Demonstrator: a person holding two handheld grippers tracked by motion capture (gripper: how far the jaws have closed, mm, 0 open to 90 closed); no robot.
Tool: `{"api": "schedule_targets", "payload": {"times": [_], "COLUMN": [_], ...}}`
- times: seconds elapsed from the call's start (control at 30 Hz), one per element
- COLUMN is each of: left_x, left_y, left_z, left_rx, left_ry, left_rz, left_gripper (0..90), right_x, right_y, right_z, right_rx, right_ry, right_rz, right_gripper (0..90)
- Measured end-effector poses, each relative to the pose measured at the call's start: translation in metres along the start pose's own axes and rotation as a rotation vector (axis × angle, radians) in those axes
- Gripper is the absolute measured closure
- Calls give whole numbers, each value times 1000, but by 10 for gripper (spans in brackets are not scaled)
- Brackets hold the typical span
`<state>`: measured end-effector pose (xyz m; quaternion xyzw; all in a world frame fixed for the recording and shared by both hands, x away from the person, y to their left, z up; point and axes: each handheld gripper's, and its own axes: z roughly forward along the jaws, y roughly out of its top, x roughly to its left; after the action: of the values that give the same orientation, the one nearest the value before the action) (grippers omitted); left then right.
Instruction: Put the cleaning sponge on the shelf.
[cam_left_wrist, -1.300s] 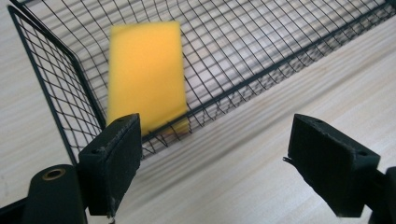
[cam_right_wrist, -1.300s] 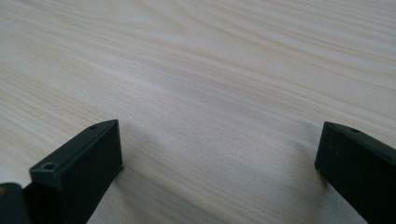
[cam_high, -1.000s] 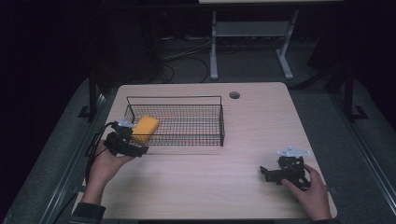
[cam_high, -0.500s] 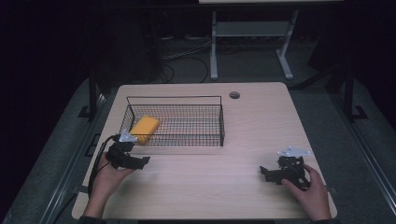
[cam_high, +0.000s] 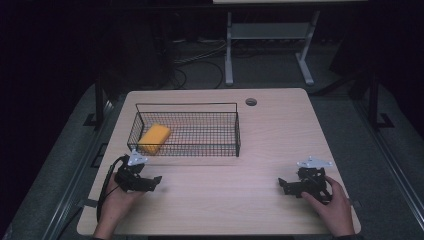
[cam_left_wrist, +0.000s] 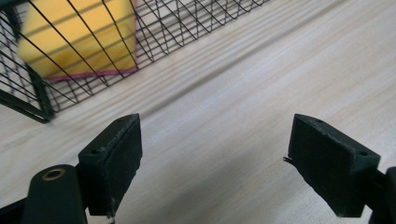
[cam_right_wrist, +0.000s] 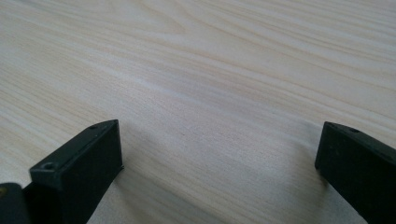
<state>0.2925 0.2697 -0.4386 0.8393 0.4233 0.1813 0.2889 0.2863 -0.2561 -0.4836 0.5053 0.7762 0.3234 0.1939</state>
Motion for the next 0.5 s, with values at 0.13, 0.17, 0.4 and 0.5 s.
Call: {"api": "schedule_targets", "payload": {"times": [0.13,0.17,0.4,0.5], "left_x": [-2,-3,-3,-3], "left_y": [-7,-9,-17,-18], "left_z": [3,3,11,13], "left_rx": [-15,-16,4,0], "left_ry": [-7,-8,-28,-39], "left_rz": [11,13,7,3], "left_gripper": [169,169,158,158], "right_x": [0,0,0,0], "right_y": [0,0,0,0], "right_z": [0,0,0,0], "right_rx": [0,0,0,0], "right_ry": [0,0,0,0], "right_rz": [0,0,1,1], "right_gripper": [0,0,0,0]}}
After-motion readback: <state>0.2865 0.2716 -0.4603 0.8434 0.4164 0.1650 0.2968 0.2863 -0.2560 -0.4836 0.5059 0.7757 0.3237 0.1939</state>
